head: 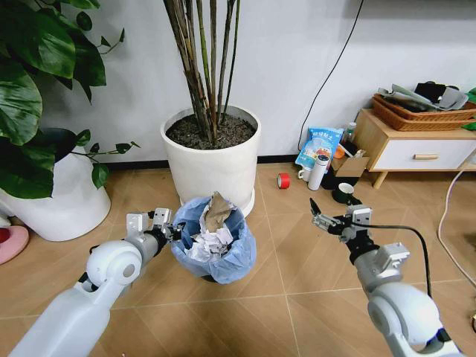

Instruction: Pick up the trash bin and place the garbage on the floor into it.

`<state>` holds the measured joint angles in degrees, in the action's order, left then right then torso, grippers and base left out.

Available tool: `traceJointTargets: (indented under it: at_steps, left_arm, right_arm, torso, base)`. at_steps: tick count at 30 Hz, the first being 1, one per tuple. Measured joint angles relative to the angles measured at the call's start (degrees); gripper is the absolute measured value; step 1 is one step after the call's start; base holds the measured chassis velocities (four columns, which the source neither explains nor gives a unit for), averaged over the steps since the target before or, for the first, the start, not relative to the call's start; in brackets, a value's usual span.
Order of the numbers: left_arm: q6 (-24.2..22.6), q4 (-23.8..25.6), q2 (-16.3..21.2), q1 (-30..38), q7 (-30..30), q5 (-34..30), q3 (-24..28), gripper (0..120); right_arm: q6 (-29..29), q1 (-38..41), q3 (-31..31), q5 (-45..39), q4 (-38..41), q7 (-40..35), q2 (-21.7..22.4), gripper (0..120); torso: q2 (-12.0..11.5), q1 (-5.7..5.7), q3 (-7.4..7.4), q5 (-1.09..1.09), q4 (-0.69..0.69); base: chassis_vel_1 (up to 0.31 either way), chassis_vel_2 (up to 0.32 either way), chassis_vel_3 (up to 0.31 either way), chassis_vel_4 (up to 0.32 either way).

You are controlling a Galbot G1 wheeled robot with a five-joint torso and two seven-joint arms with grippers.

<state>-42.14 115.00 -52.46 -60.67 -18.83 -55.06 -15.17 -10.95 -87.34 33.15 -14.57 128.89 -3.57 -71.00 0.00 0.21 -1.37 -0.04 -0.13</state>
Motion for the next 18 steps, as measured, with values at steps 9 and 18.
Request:
traceJointTargets:
  at_steps: [9, 18]
  left_arm:
    - [0.0, 0.6, -0.03, -0.28, -0.3, 0.01, -0.04, 0]
    - [0.0, 1.38, 0.4, -0.61, -0.56, -0.09, -0.39, 0]
  right_arm:
    - [0.98, -3.02, -0.31, 1.78, 1.37, 0.0, -1.37, 100]
    - [1.44, -4.41, -0.41, 2.28, 2.17, -0.05, -1.74, 100]
  torso:
    - [0.0, 0.0, -0.01, 0.0, 0.0]
    - [0.0, 0.0, 0.0, 0.0, 0.0]
  base:
    - [0.008, -0.002, -0.006, -0.001]
    - [0.104, -0.024, -0.108, 0.031]
